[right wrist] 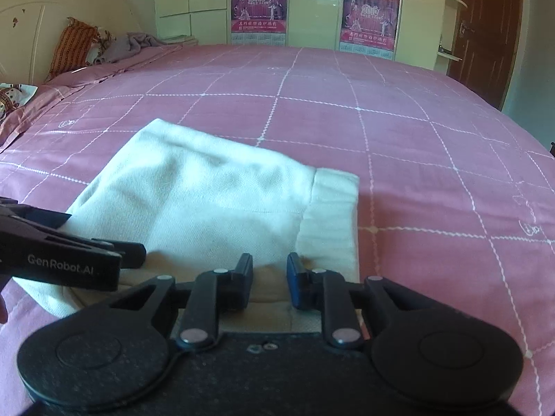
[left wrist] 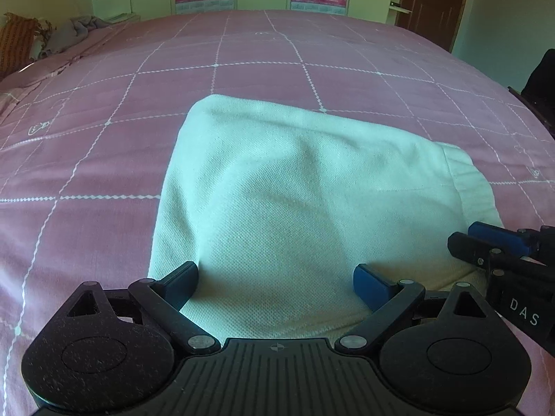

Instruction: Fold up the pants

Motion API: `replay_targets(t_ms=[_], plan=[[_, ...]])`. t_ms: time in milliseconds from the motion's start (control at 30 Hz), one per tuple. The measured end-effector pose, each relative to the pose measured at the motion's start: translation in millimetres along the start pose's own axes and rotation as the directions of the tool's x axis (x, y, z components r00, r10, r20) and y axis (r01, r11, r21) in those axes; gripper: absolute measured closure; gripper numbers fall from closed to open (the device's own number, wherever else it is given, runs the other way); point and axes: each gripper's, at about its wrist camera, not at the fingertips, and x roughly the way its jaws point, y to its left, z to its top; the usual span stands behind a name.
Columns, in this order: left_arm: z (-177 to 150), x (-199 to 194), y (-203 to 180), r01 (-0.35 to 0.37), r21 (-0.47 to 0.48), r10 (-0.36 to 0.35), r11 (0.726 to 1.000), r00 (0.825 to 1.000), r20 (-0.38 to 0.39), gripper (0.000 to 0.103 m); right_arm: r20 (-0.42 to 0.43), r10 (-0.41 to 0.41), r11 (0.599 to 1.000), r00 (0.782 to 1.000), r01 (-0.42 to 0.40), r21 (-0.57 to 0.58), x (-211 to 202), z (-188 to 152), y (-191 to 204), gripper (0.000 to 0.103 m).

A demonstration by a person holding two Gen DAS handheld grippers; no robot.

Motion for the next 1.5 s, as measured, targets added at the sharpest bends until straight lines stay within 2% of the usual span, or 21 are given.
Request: replay_targets(t_ms=[367, 567, 667, 767, 900, 1200, 1267, 1300, 1400, 1500], plan=[[-22, -17, -2, 0.005, -0.043, -0.005, 0.999, 1.0, 0.014, 0.008, 0.021, -0.005, 1.0, 1.0, 0.005, -0.015, -24, -15, 2, 0.083], [-25, -25, 1, 0.023, -0.045, -0.022, 0.999, 1.0, 0.023, 0.008, 0.013, -0.009, 0.996, 1.0, 0.008, 0.084, -32, -19, -11, 0.079], [-26, -33, 3, 0.02, -0.046, -0.019, 0.999, 0.999, 0.033, 0.008, 0.006, -0.024, 0.999, 1.0, 0.024, 0.039, -35, -17, -6, 0.079], [-24, -40, 3, -0.009, -0.045, 0.011, 0.999, 0.999, 0.045, 0.008, 0.003, -0.006, 0.998, 1.0, 0.006, 0.065, -38, -17, -8, 0.071], [-23, -49, 1, -0.053, -0.016, 0.054, 0.998, 0.996, 0.067, 0.008, -0.001, -0.013, 0.997, 1.0, 0.013, 0.07, -41, -18, -7, 0.053], [-15, -59, 22, -0.067, -0.048, 0.07, 0.997, 0.994, 0.081, 0.008, -0.022, 0.013, 0.99, 1.0, -0.01, 0.139, -48, -16, -16, 0.045], [-15, -56, 30, -0.064, -0.065, 0.068, 0.996, 0.995, 0.068, 0.008, -0.029, 0.013, 0.987, 0.999, -0.008, 0.16, -47, -16, -19, 0.032], [-15, -54, 34, -0.055, -0.078, 0.06, 0.995, 0.996, 0.06, 0.008, -0.035, 0.015, 0.985, 0.999, -0.009, 0.174, -47, -16, -21, 0.028], [-15, -42, 49, 0.017, -0.141, -0.017, 0.99, 1.0, -0.003, 0.008, -0.059, 0.033, 0.978, 0.998, -0.02, 0.209, -43, -20, -26, 0.028], [-17, -32, 63, 0.108, -0.208, -0.116, 0.972, 0.993, -0.03, 0.008, -0.077, 0.067, 0.962, 0.995, -0.045, 0.269, -41, -24, -34, 0.028]])
